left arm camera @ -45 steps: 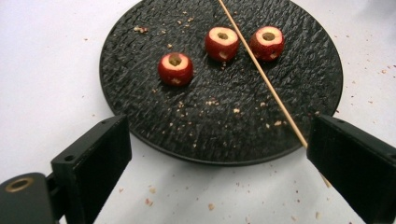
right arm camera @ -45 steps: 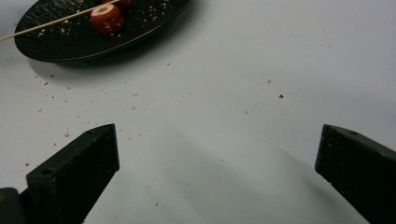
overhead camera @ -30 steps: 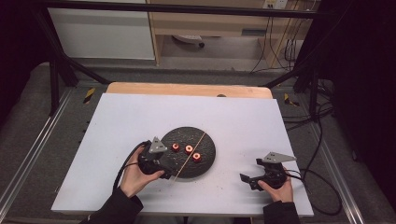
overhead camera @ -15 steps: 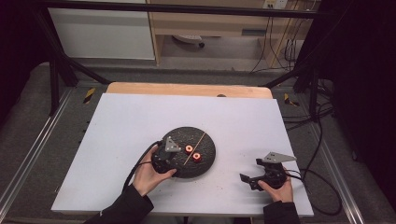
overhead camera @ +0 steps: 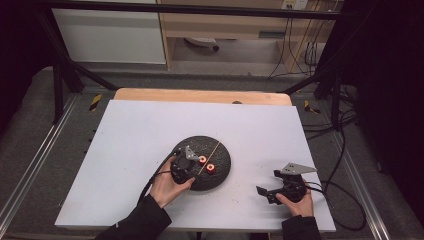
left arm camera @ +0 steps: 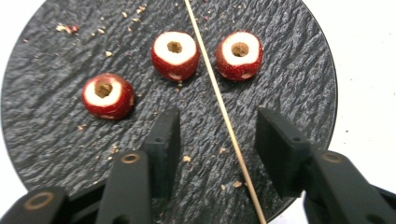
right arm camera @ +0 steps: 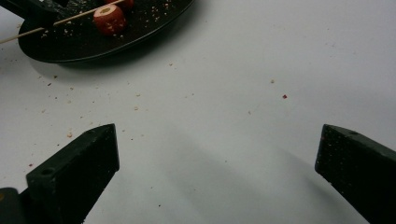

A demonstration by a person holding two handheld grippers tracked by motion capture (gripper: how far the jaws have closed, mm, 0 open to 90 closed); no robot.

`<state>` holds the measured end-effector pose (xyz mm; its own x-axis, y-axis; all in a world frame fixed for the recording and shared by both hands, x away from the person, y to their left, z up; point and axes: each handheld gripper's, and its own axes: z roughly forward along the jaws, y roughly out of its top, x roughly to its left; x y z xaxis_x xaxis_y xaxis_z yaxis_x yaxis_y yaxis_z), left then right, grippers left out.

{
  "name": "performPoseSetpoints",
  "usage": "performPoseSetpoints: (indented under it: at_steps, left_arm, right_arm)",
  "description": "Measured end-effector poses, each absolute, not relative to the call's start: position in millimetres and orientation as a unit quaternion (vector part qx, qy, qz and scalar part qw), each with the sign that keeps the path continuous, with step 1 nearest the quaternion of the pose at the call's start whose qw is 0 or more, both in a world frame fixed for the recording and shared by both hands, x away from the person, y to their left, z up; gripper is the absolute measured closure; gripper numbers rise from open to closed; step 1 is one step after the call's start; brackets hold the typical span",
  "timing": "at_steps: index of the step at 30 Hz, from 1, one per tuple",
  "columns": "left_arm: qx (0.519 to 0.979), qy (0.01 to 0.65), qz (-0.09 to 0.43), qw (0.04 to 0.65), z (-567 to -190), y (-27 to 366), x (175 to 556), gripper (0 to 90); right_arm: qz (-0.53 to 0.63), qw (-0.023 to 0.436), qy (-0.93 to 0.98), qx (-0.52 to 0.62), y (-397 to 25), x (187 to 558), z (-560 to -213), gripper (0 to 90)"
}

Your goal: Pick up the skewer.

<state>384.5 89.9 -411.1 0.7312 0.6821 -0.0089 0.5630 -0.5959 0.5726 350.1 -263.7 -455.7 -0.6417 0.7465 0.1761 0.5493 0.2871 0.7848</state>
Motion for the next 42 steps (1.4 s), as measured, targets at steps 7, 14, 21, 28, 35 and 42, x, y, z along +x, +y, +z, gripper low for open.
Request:
performPoseSetpoints:
  at_steps: [7,14,21,28,35,42]
  left_arm:
    - [0.888,0.358,0.103,0.271,-413,85,385,64.4]
    - [0.89,0.365,0.1,0.252,-414,79,386,70.5]
    - [0.895,0.367,0.097,0.234,-413,73,386,76.7]
    - [0.897,0.371,0.101,0.217,-415,69,387,80.8]
    - [0.895,0.378,0.102,0.214,-415,67,387,82.6]
    - [0.893,0.384,0.103,0.211,-415,67,388,86.8]
  right_arm:
    - [0.436,0.113,0.794,0.409,-264,350,-455,0.5]
    - [0.436,0.112,0.793,0.41,-264,350,-455,0.5]
    - [0.437,0.112,0.794,0.407,-264,350,-456,0.5]
    - [0.436,0.109,0.794,0.409,-264,350,-456,0.5]
    - [0.436,0.109,0.794,0.409,-264,350,-456,0.5]
    - [0.435,0.108,0.795,0.409,-263,350,-456,0.5]
